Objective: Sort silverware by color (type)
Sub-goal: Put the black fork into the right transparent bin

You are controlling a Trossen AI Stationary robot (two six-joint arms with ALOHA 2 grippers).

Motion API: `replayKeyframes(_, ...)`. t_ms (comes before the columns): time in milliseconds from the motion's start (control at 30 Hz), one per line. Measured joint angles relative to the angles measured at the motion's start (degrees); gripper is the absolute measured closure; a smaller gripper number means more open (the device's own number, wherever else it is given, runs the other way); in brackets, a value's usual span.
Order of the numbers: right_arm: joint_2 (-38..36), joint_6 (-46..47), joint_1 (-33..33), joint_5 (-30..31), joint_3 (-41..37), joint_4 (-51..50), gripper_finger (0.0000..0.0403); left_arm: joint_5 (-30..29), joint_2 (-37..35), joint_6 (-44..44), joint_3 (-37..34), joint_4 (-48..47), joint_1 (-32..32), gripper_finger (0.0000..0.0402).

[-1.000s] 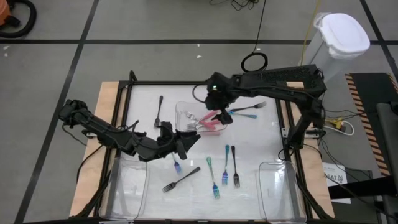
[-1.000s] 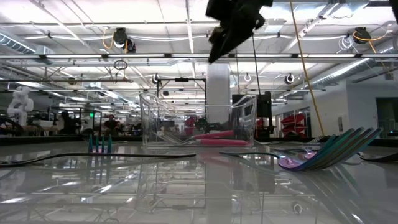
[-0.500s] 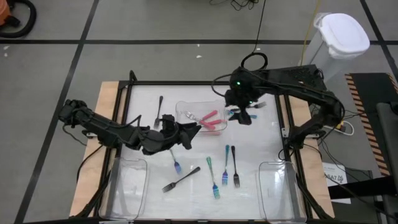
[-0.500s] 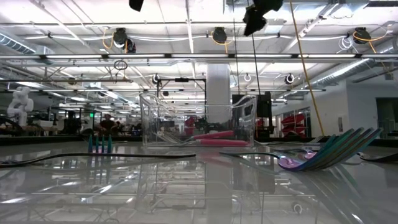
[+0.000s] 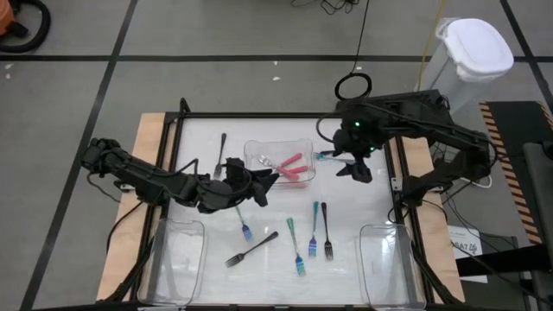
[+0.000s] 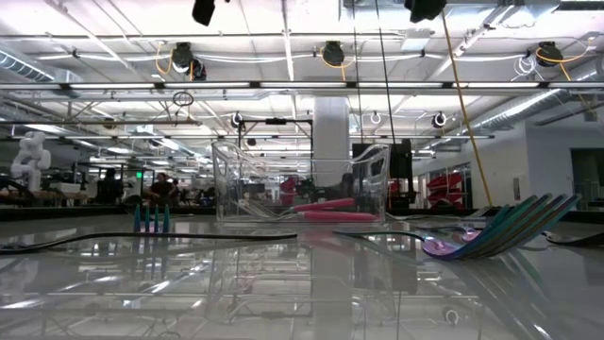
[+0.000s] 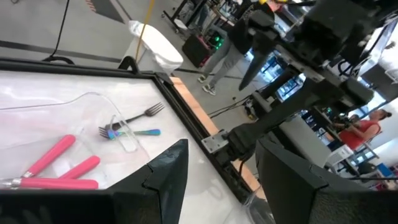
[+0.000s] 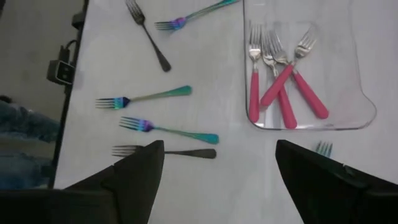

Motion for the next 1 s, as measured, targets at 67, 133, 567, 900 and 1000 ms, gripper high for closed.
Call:
replayKeyframes(67, -0.94, 0.62, 1.06, 1.56, 0.00, -0.37, 0.0101, 0.01, 0.00, -0.08, 0.00, -0.56, -0.01, 0.0215)
replayKeyframes(133, -1.97, 0.70, 2.05, 2.58, 0.00, -0.73, 0.0101, 0.00, 0.00, -1.86, 0.00, -0.54, -0.01, 0.0215)
replayKeyframes(567, -7.59, 4.40, 8.01, 2.85, 0.00, -1.80, 0.0101, -2.32, 0.00, -5.42, 0.00, 2.46, 0.01, 0.0215)
replayKeyframes(900, -10.35, 9.97, 12.24, 8.63, 0.00, -4.08, 0.0101, -1.31, -0.88, -10.63, 0.00, -6.49, 6.10, 0.0215)
replayKeyframes(1000, -11.05, 10.77, 12.85, 11.33, 0.00, -4.25, 0.0101, 3.35, -2.56, -13.44, 0.01, -13.42, 10.26, 0.0215)
